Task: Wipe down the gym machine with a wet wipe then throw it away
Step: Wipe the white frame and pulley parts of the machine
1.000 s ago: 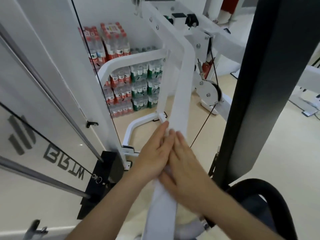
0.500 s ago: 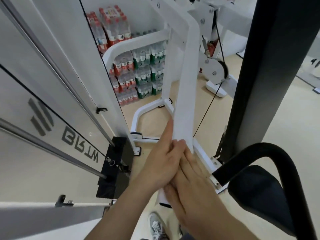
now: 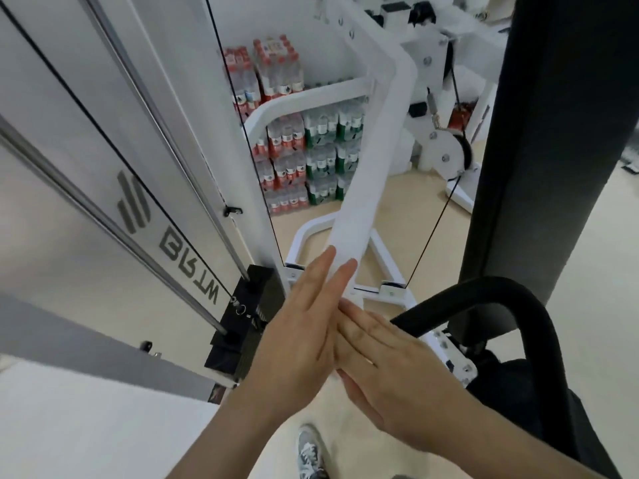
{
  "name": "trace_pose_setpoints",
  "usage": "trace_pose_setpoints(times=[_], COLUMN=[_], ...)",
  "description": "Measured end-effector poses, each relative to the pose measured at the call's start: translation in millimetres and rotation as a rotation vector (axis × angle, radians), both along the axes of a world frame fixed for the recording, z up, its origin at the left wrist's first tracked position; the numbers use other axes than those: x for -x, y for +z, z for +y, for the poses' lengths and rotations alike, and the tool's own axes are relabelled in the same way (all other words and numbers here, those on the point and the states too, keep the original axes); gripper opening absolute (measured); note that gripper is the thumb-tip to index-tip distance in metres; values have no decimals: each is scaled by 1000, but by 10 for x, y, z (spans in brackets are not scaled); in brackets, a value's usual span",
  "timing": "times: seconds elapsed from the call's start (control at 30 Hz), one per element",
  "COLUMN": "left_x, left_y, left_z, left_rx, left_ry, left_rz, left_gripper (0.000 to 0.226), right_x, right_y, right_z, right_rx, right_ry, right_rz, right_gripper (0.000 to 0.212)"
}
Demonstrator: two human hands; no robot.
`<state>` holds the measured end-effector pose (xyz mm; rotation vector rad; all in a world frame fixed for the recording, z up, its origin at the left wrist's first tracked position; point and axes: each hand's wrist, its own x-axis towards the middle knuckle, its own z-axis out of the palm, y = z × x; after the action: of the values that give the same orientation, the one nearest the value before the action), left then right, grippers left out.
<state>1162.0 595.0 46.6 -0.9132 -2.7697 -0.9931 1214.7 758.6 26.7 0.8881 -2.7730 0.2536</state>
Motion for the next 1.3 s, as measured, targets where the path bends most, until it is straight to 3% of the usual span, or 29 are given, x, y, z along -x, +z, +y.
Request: trace_pose_setpoints(times=[0.2, 0.27, 0.33, 0.4, 0.57, 0.73, 0.93, 1.0, 1.07, 1.17, 1.23, 1.3], left_x=[-265, -334, -422, -523, -657, -430, -393, -433, -465, -621, -759, -847], left_y=[-51, -58, -98, -193, -288, -226, -258, -267, -252, -192, -135, -93], left_z=[212, 272, 278, 276, 304, 472, 454, 276, 158, 168, 240, 281], left_rx=[6, -15, 29, 179, 618, 790, 755, 677, 575, 399, 344, 237], left_ry=[286, 385, 435, 395, 356, 209, 131, 82, 79, 158, 180, 214], left_rz=[163, 155, 188, 285, 381, 471, 525, 591, 588, 504, 459, 346], left_gripper=[59, 50, 38, 35, 36, 37, 43, 39, 37, 31, 33, 36], right_x=[188, 265, 304, 317, 403, 366, -3, -222, -396, -485, -453, -402], right_y=[-45, 3, 72, 153, 376, 441, 421, 346, 275, 296, 335, 354], right_z=[305, 344, 343, 331, 415, 629, 781, 617, 392, 116, 86, 118], right_rx=[99, 214, 267, 234, 48, 99, 573, 549, 582, 1252, 1553, 1640], right_ry=[154, 144, 137, 119, 2, -107, -385, -507, -539, -505, -477, -456], right_rz=[-54, -84, -139, -186, -307, -351, -76, -298, -702, -1313, -1403, -1342], right_gripper=[80, 66, 31, 16, 28, 26, 15, 11, 24, 23, 22, 22])
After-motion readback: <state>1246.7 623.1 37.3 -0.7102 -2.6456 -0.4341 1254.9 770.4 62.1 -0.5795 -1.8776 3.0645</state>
